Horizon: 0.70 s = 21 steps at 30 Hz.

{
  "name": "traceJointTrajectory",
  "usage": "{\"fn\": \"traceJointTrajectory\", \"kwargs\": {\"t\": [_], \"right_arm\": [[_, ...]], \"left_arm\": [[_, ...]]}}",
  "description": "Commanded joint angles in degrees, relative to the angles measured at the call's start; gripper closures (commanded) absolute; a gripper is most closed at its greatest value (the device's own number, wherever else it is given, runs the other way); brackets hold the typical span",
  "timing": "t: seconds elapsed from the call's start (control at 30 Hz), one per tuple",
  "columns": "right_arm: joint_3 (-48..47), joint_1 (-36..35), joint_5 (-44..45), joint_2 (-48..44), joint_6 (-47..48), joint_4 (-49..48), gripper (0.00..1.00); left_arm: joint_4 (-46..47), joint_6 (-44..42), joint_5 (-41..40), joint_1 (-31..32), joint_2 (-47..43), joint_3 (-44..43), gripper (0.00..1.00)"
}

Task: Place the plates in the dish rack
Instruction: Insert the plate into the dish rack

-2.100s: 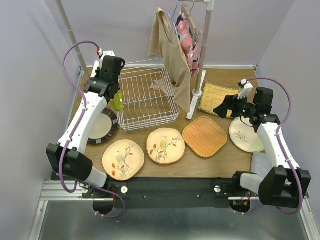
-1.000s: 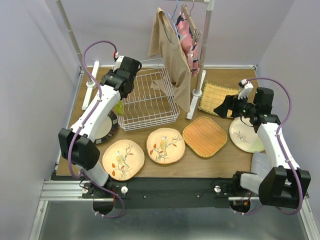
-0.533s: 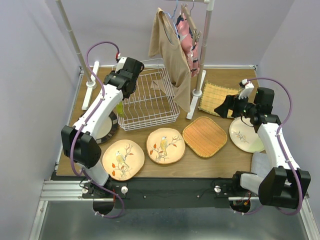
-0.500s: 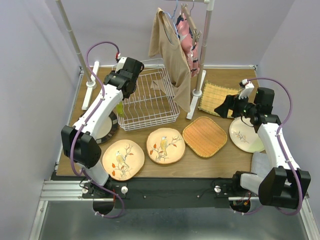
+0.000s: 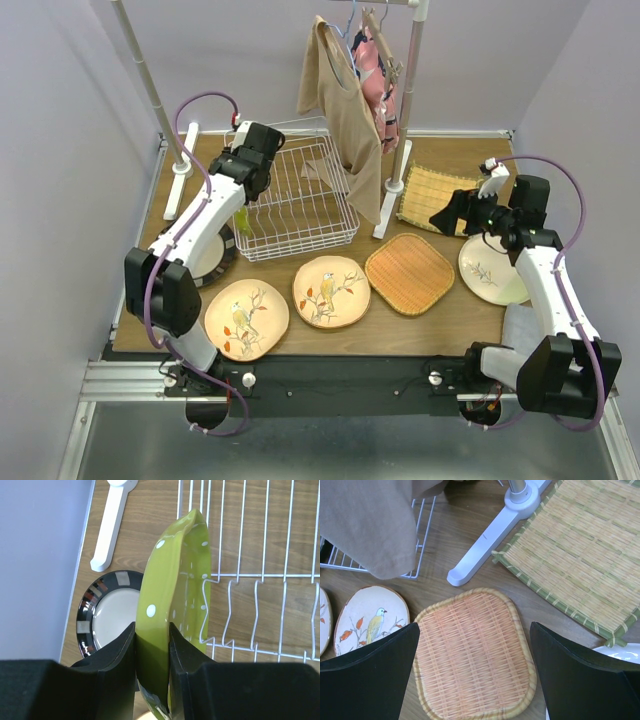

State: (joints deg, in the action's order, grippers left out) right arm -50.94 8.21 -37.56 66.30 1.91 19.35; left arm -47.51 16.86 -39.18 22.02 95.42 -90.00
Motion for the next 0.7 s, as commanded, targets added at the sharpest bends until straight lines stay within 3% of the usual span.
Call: {"fn": "traceJointTrajectory", "kwargs": {"t": [0.0,0.67], "right_arm": [[0.4,0.58,1.0,-1.18,-0.33,-0.9,0.0],[0.49,0.67,1.0,-0.91,-0.33,-0.9,0.0]], "left_arm": [[4.78,-1.13,3.14,-1.01,-2.16,3.42,1.0],[8.31,-1.13,11.23,-3.83,-2.69,7.55,0.74]]}}
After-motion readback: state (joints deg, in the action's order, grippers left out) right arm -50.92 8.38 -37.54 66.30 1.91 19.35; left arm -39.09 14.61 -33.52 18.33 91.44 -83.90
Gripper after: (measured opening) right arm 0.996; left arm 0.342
